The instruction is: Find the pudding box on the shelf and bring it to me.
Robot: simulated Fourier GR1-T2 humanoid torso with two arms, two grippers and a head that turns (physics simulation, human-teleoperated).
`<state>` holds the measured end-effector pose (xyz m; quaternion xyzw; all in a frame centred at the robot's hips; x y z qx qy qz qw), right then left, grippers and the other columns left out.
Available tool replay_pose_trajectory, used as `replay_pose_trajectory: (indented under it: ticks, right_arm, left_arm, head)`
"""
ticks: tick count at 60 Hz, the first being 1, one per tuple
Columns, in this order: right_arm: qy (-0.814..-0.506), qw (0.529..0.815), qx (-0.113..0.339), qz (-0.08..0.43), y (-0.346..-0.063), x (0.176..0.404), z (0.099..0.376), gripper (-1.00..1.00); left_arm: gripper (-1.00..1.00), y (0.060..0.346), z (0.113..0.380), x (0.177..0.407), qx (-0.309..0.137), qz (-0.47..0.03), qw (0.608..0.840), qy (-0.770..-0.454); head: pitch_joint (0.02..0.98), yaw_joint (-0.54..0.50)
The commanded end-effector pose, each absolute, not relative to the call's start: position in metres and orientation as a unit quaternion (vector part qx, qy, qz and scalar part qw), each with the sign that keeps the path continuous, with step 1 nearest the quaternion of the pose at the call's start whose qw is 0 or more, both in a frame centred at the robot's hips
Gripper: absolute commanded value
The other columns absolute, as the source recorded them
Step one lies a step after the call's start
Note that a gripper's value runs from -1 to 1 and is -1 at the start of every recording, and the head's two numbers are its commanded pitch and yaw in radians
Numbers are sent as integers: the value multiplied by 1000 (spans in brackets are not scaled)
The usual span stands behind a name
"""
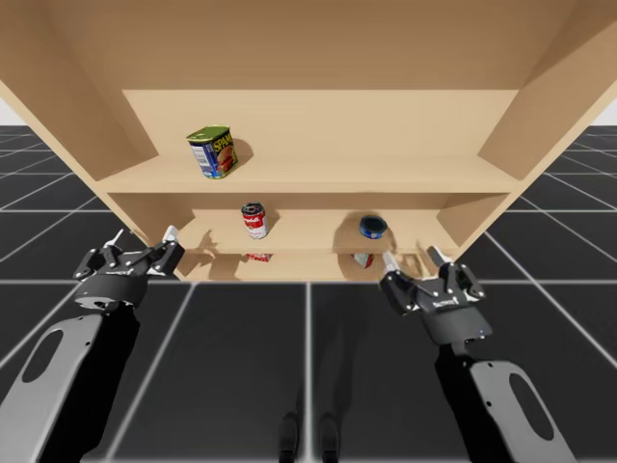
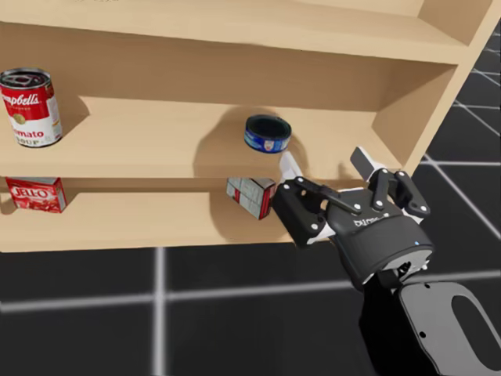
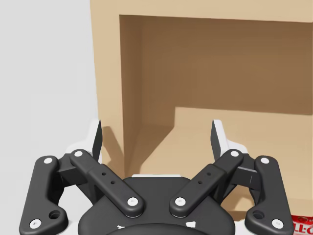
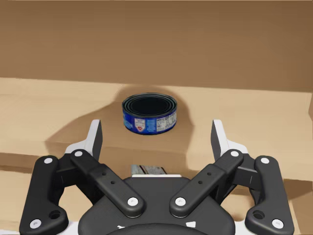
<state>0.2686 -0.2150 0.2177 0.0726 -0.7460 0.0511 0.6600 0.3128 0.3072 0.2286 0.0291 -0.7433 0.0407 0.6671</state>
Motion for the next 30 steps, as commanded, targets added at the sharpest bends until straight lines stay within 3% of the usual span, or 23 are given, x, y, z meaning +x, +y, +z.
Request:
replay_pose_trajectory:
  ticks: [1, 14, 30]
  right_arm:
    - [-726, 678, 86, 78, -208, 238, 198, -1000]
    - [-685, 713, 117, 88, -205, 239, 158, -1000]
    - [-659, 741, 86, 92, -202, 287, 130, -1000]
  left_arm:
    - [-1000, 310, 229, 313, 26, 43, 666, -745]
    - [-1000, 311, 229, 313, 30, 43, 664, -746]
    - [-1000, 314, 229, 314, 36, 45, 663, -746]
  head:
    - [708, -234]
    - [714, -229]
    - [724, -217]
